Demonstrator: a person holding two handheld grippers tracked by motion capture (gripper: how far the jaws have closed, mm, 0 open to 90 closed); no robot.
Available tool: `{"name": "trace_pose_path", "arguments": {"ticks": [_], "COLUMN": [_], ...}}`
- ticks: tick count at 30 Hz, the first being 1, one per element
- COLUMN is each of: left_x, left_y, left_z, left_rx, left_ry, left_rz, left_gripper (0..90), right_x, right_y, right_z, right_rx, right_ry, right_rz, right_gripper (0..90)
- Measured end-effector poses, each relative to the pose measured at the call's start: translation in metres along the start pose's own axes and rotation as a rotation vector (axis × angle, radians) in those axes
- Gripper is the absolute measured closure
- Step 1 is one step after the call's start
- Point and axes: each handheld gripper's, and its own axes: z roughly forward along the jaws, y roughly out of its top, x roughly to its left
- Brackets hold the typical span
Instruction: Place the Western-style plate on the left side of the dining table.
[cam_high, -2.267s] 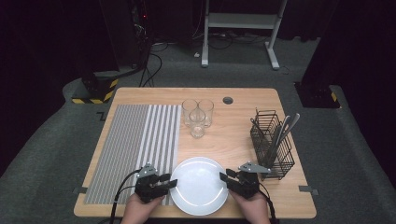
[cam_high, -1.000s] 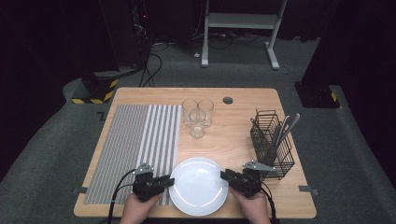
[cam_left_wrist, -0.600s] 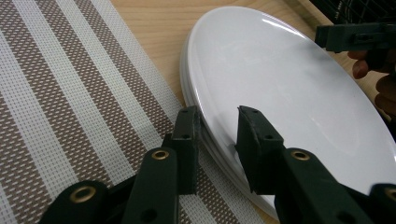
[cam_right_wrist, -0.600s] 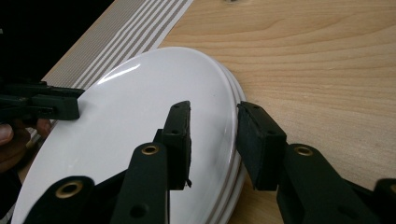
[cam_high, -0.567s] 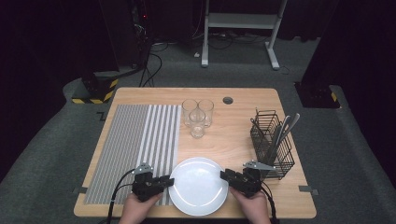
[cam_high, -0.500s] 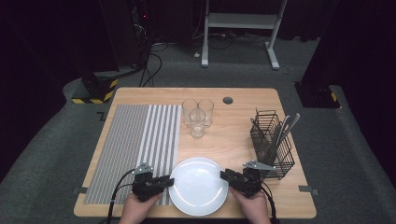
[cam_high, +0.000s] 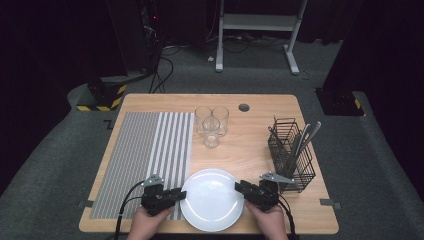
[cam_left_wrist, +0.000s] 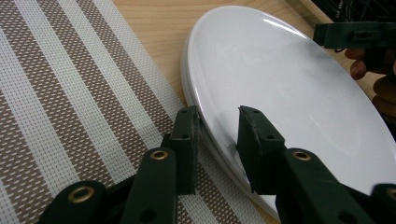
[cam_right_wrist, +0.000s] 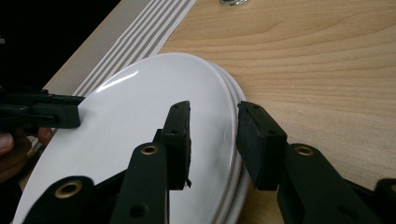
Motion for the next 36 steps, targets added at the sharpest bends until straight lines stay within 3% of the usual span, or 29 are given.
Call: {"name": "trace_pose_path", "arguments": {"ticks": [19, 25, 36], "left_x": [0.001, 0.002, 0.002], "left_y": [0.002, 0.002, 0.002], "left_z": [-0.002, -0.002, -0.002], "left_rx": [-0.003, -0.002, 0.007], "left_ry": [-0.001, 0.004, -0.002], "left_rz": [-0.009, -0.005, -0.010], "left_gripper": [69.7, 69.7, 69.3], "right_x": [0.003, 0.002, -0.004], "right_y": [-0.001, -0.001, 0.000], "right_z": [0.004, 0.007, -0.005], "right_rx": [-0.029, -0.029, 0.033], "right_ry": [-0.017, -0.003, 0.038], "right_rz": [0.011, 0.027, 0.084], "right_gripper": [65.0, 66.2, 63.5]}}
